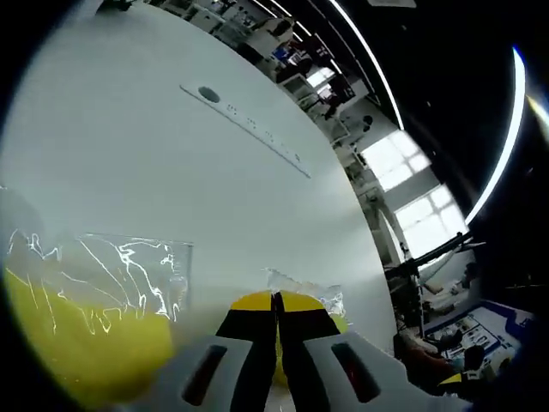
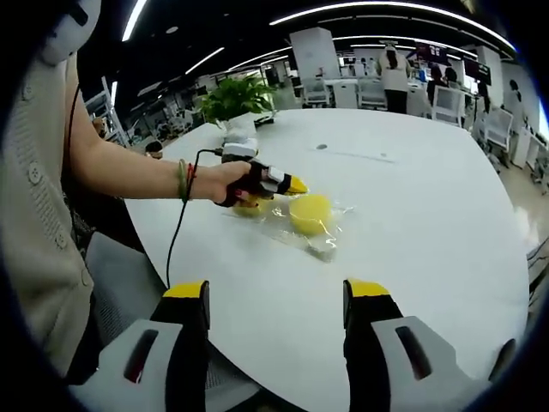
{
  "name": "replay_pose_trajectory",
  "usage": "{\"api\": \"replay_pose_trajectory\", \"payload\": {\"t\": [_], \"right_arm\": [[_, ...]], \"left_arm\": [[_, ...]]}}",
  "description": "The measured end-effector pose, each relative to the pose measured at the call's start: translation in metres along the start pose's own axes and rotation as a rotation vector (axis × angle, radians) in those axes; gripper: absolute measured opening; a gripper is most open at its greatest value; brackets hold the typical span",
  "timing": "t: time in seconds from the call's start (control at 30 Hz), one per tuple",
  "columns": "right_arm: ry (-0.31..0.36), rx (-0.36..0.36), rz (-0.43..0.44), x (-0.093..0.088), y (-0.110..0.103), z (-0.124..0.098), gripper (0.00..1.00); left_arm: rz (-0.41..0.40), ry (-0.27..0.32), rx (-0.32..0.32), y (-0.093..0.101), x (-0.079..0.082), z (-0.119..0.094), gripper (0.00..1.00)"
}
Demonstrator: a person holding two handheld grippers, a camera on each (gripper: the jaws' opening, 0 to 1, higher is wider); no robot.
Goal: Compare the silicone blocks by pressing each to a similar depth, holding the contact briefly, and releasing to observe deformation and rebound differences across the visible hardness samples.
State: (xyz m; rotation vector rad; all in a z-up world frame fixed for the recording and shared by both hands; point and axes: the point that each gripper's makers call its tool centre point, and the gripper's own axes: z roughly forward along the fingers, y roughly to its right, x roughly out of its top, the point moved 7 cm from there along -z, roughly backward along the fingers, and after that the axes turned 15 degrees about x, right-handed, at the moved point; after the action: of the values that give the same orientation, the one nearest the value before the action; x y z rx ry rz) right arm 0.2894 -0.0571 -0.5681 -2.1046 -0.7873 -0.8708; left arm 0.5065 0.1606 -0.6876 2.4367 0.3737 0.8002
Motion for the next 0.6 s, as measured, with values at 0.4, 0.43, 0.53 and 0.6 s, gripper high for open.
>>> {"api": "replay_pose_trajectory", "payload": {"t": [0.4,0.43,0.53,0.6], "right_arm": [[-0.005,0.015,0.008,-0.006,-0.008,-0.003,0.59],[-0.005,0.013,0.008,-0.007,-0.008,-0.004,0.59],[-0.001,0.011,0.009,-0.007,-0.012,-0.008,0.58],[-0.004,0.015,0.006,-0.006,-0.015,-0.008,0.58]], "left_arm": [[0.364,0.085,0.048,0.011,-0.006,-0.014,0.23],[0.390,0.089,0.052,0.012,-0.007,-0.017,0.24],[0.412,0.115,0.068,0.013,-0.005,-0.026,0.25],[0.418,0.133,0.066,0.014,-0.003,-0.033,0.29]]}}
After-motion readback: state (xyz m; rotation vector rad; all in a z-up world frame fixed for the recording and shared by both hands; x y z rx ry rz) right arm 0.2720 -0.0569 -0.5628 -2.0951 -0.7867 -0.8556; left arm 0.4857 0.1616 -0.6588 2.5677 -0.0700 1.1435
